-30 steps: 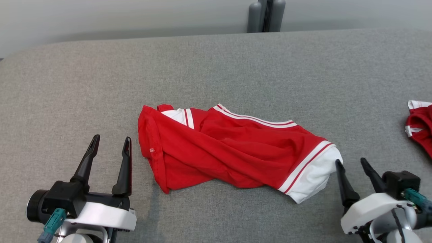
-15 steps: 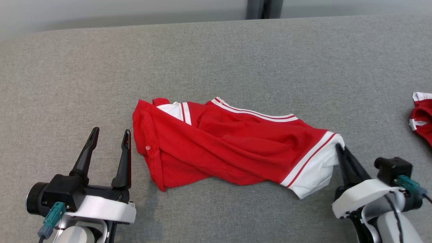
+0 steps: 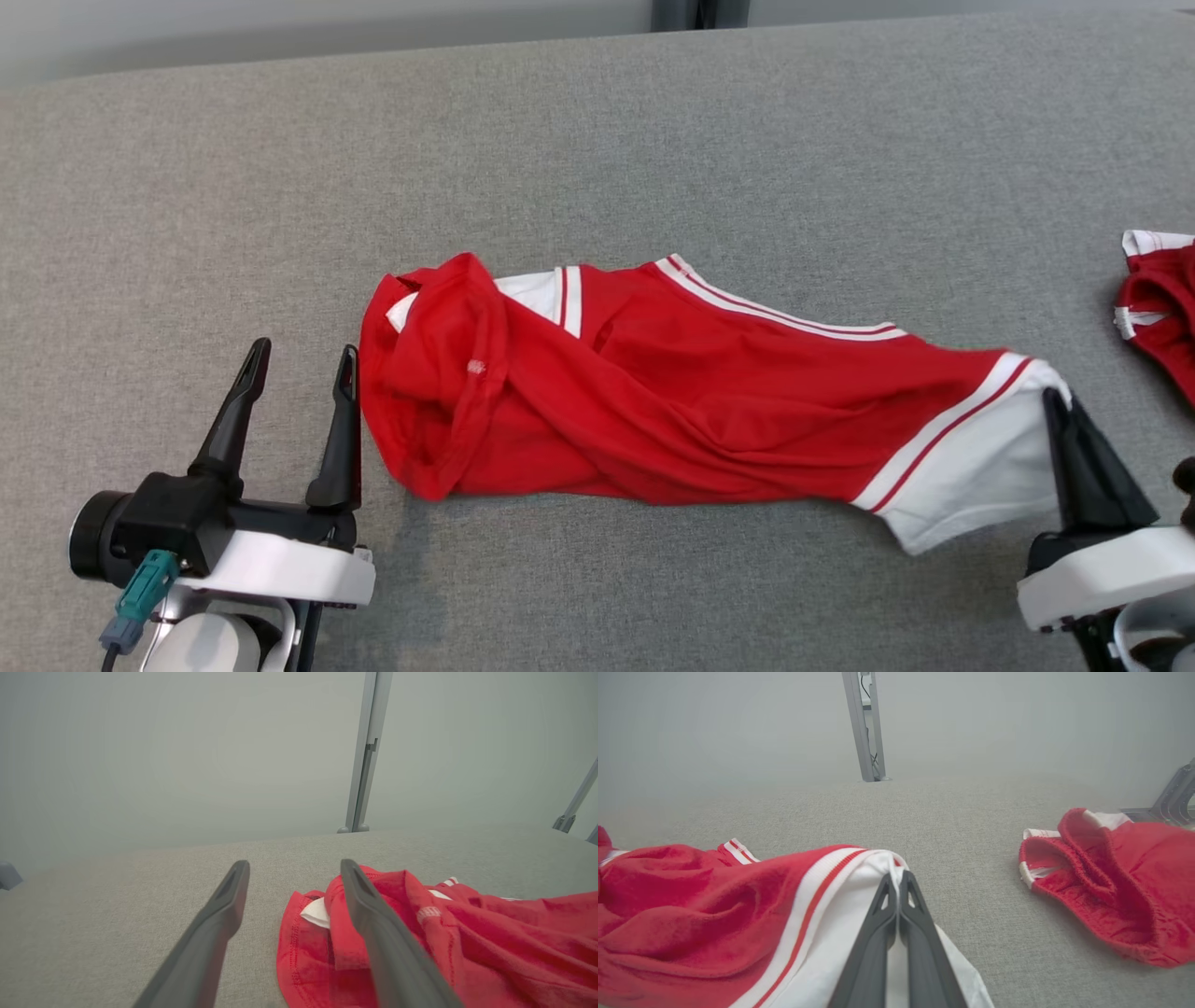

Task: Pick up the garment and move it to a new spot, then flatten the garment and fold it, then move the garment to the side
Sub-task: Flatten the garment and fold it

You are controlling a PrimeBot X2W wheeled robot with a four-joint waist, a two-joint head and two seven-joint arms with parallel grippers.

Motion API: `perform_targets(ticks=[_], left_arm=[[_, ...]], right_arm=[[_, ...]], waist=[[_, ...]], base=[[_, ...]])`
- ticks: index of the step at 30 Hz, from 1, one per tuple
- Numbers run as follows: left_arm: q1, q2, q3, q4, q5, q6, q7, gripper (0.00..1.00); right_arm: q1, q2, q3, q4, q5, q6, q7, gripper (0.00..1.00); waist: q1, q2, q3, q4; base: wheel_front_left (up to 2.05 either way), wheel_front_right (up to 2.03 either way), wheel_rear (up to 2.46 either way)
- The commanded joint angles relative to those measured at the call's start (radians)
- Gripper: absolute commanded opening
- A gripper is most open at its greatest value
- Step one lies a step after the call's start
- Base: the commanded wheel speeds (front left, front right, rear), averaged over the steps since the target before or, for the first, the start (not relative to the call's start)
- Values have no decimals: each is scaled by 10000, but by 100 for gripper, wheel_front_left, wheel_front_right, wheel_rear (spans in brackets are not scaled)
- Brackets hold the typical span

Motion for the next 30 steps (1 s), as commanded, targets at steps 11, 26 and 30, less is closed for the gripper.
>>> perform_targets(ticks=[11, 26, 30], left_arm=[[-735, -194, -280, 345, 18, -308, -138, 100], [-829, -405, -242, 712, -151, -510, -291, 100], [-700, -340, -147, 727, -139, -416, -311, 100]], right_arm=[[-1983, -52, 157, 1986, 124, -3, 169, 0], [-3479, -248, 493, 5394, 225, -2, -1337, 100], [-3063, -207, 431, 5155, 98, -2, -1696, 100]], waist=[[0, 0, 310, 537], [0, 0, 288, 849], [0, 0, 47, 712]], base=[[0, 0, 0], [0, 0, 0], [0, 0, 0]])
